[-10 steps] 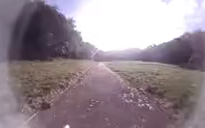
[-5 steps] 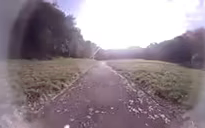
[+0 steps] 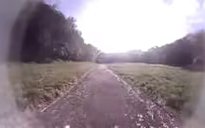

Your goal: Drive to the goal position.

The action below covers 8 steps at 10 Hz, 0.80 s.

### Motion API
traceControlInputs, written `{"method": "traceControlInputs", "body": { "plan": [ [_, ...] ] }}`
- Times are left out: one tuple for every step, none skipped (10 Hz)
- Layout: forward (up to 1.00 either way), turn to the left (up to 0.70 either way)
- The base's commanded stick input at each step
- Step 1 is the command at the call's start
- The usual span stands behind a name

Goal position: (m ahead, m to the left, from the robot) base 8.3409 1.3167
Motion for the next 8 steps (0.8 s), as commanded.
{"method": "traceControlInputs", "body": {
  "plan": [
    [0.70,0.00],
    [0.70,0.00],
    [0.70,0.00],
    [0.70,-0.03],
    [0.70,-0.05],
    [0.70,-0.14],
    [0.70,-0.14],
    [0.70,-0.14]
  ]
}}
